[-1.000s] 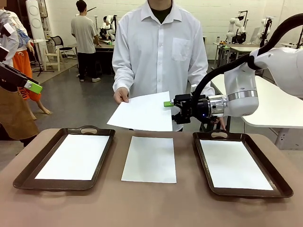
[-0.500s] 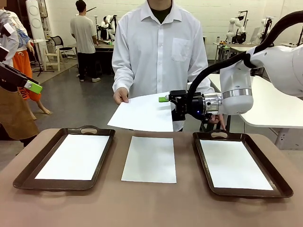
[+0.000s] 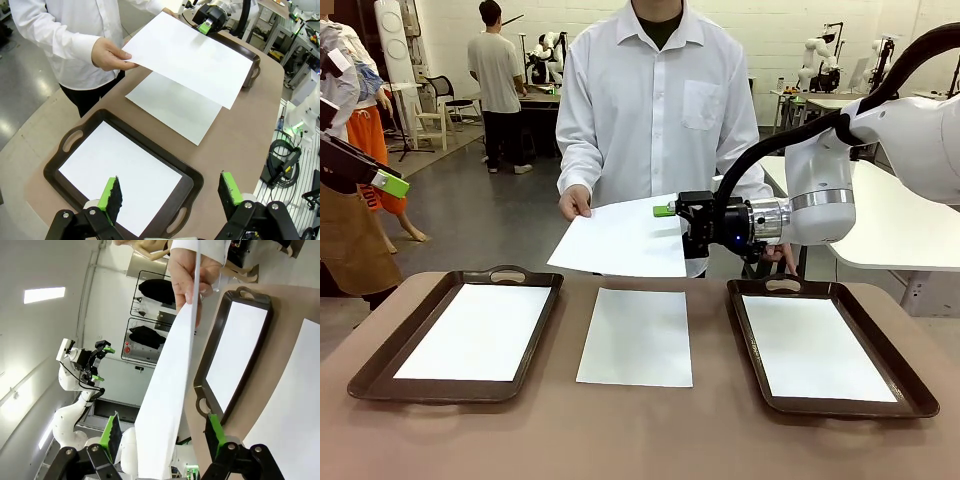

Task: Sort the A4 documents.
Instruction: Receive the A4 Paper.

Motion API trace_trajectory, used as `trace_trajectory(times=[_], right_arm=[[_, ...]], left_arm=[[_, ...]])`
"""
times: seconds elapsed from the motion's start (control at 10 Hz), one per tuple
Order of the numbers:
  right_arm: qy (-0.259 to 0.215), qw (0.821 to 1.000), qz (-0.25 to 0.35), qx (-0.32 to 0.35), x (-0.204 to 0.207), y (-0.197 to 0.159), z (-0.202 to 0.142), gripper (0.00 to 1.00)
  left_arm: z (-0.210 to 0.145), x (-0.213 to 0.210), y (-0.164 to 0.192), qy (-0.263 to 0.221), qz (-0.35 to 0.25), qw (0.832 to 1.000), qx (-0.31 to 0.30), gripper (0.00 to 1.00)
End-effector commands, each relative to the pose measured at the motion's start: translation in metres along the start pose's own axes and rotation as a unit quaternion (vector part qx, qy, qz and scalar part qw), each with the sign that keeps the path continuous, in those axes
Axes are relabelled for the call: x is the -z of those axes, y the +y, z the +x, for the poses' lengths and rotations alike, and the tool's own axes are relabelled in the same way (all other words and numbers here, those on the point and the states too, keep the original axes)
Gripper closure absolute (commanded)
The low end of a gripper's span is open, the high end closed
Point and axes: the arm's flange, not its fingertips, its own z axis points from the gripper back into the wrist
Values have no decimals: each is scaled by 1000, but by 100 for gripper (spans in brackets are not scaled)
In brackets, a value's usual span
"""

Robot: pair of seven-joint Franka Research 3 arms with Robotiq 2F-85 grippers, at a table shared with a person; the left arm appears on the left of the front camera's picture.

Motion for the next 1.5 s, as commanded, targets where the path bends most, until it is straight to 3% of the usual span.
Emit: trace_trajectory(times=[0.0,0.2,0.3,0.4,0.5,0.6,0.7,0.8,0.9,1.0,1.1,1.3,1.4], right_arm=[[13,1000,-3,9,1,3,-8,11],[17,1000,-8,1,1,4,-10,13],[17,1000,-8,0,2,3,-10,27],[18,1000,-9,3,1,2,-10,29],[18,1000,-10,8,0,2,-11,43],[16,1000,-11,9,0,2,-11,45],[15,1000,-13,9,-1,2,-10,58],[16,1000,-11,11,-1,2,-10,61],[16,1000,-11,14,-2,1,-10,74],[14,1000,-11,14,-3,1,-9,76],[13,1000,-10,14,-4,1,-9,90],[16,1000,-8,18,-5,1,-9,100],[16,1000,-6,17,-5,1,-8,100]], left_arm=[[0,0,-1,1,1,1000,0,0],[0,0,-1,1,1,1000,0,0],[0,0,-1,1,1,1000,0,0],[0,0,-1,1,1,1000,0,0],[0,0,-1,1,1,1000,0,0],[0,0,-1,1,1,1000,0,0],[0,0,-1,1,1,1000,0,0],[0,0,-1,1,1,1000,0,0],[0,0,-1,1,1,1000,0,0],[0,0,-1,1,1,1000,0,0],[0,0,-1,1,1,1000,0,0],[0,0,-1,1,1,1000,0,0],[0,0,-1,1,1,1000,0,0]])
